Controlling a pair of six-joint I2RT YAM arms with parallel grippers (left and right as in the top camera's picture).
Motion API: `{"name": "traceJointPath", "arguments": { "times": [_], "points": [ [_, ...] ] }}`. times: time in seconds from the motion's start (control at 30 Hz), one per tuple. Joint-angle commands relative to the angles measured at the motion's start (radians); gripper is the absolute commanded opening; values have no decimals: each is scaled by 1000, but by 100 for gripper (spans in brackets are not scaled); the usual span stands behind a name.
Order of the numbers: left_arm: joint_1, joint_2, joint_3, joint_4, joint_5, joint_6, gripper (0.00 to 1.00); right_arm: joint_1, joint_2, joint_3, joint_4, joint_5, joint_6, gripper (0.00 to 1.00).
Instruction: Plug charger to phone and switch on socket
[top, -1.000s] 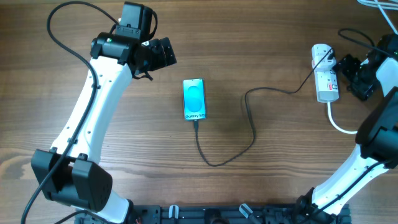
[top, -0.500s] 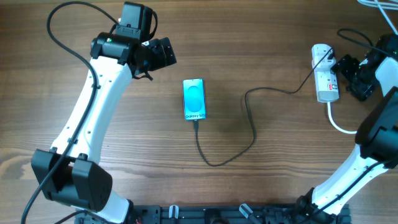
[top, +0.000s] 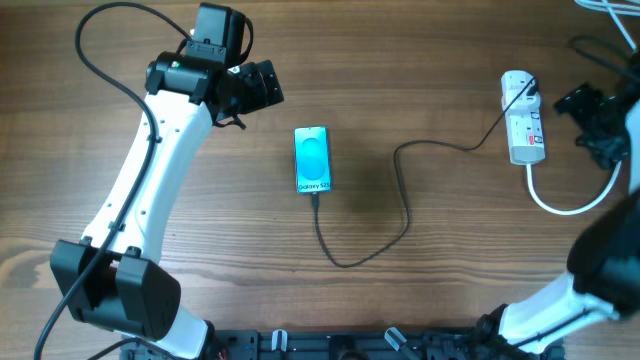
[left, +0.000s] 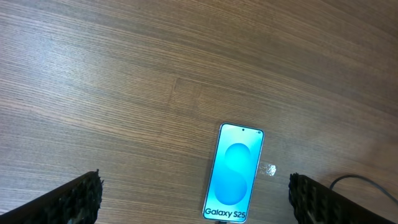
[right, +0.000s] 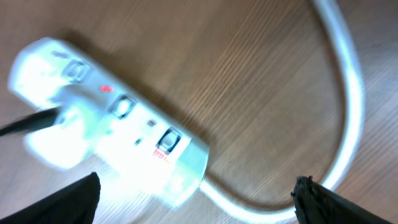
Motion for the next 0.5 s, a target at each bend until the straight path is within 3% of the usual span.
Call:
{"name": "traceJointPath", "arguments": {
  "times": [0.0,0.27,0.47],
  "points": [
    [-1,4,-3,0,-17,-10,100,9,-174,-6,-55,13,27,100],
    [-1,4,-3,0,-17,-10,100,138,-465,-79,-72,3,-46,100],
    [-1,4,-3,0,-17,-10,100,267,-744,-296,1,3,-52,100]
  ]
}}
